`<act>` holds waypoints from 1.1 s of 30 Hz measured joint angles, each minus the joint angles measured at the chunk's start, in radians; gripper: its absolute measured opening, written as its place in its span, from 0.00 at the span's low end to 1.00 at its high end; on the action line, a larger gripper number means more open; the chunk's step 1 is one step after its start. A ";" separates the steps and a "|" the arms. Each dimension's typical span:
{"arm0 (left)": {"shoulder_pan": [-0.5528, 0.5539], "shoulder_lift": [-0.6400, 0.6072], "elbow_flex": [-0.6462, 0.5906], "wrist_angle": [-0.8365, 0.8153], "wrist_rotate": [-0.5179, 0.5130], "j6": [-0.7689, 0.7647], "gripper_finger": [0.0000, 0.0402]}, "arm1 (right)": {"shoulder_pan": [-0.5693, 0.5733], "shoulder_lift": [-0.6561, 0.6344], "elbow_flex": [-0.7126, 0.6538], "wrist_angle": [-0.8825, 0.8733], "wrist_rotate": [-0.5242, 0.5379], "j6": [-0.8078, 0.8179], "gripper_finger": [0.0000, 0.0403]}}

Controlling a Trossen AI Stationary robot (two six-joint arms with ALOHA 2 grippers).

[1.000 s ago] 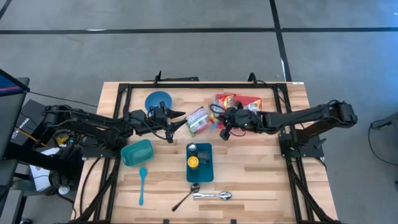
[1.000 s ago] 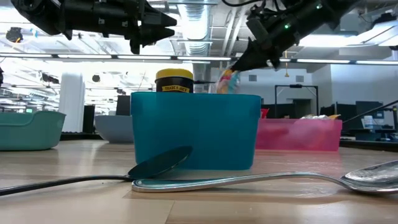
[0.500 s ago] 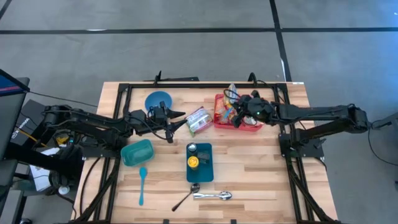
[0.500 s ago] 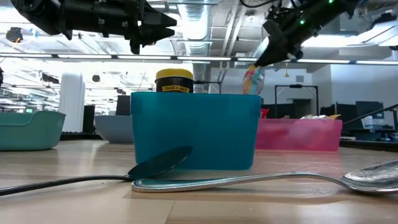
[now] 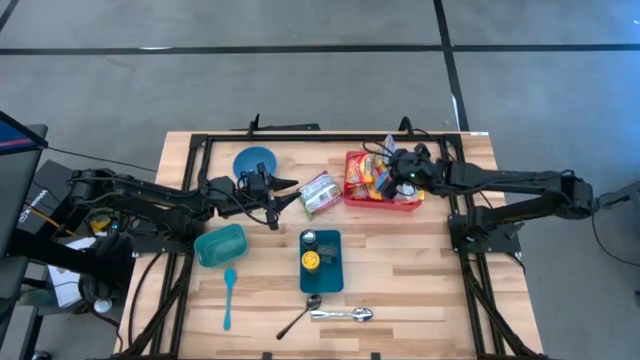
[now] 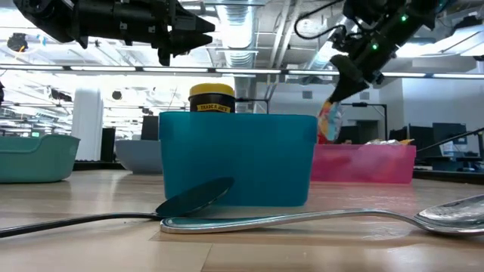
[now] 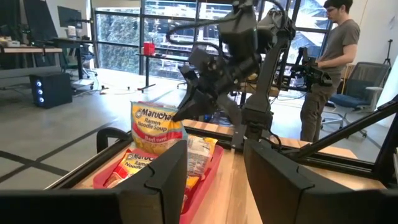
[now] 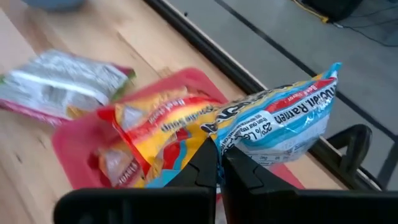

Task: Pick & Place Food Item
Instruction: Put the light blue noodle pack into the red bin

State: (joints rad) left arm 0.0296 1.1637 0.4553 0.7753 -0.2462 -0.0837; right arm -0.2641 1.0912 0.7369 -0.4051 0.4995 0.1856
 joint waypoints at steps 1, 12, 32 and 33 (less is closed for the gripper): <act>0.000 0.000 0.000 0.000 0.000 0.000 0.38 | -0.004 0.000 -0.010 -0.001 0.000 -0.005 0.00; 0.000 0.000 0.000 -0.001 0.000 0.000 0.39 | -0.040 0.000 -0.099 -0.006 -0.058 -0.003 0.00; 0.000 0.000 0.000 -0.001 0.000 -0.001 0.39 | 0.012 -0.094 -0.108 -0.125 -0.144 0.103 0.00; 0.000 0.000 0.000 -0.001 0.000 -0.001 0.39 | 0.011 -0.087 -0.108 -0.128 -0.129 0.106 0.00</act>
State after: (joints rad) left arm 0.0296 1.1641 0.4553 0.7742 -0.2462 -0.0847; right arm -0.2534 1.0038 0.6292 -0.5330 0.3701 0.2918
